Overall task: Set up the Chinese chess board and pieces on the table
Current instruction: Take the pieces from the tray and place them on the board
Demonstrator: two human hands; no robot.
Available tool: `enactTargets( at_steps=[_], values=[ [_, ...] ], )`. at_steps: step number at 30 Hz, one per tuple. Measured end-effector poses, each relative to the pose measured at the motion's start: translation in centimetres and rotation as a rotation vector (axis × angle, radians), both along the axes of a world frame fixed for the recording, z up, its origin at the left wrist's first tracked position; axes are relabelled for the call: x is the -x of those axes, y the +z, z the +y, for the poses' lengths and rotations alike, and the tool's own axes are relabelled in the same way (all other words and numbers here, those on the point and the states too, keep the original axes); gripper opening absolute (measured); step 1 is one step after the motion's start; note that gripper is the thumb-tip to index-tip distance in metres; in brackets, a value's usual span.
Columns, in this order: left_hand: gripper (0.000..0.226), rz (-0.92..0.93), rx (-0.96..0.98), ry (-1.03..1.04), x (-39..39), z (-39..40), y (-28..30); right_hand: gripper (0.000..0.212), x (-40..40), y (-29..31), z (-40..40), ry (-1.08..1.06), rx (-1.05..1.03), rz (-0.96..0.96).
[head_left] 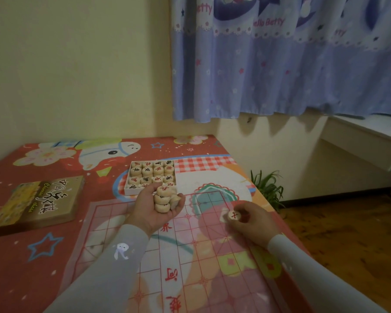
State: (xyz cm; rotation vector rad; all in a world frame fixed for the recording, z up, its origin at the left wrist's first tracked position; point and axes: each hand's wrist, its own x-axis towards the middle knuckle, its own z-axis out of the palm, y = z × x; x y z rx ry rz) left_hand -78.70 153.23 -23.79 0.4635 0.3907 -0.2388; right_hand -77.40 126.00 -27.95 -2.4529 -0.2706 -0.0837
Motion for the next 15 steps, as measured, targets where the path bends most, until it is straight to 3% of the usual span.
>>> enactTargets(
  at_steps=[5, 9, 15],
  values=[
    [0.031, 0.001, -0.009, -0.008, 0.2, -0.3, -0.1, 0.033, -0.1, -0.3, -0.2, -0.001, 0.123, -0.008],
    [0.029, 0.005, -0.035, -0.019, 0.5, -0.4, -0.1, 0.052, -0.1, -0.2, 0.0, -0.016, 0.063, 0.005],
    [0.03, 0.012, -0.046, -0.022, 1.0, -0.6, 0.0, 0.03, 0.3, 2.4, 5.1, 0.044, -0.124, -0.136]
  ],
)
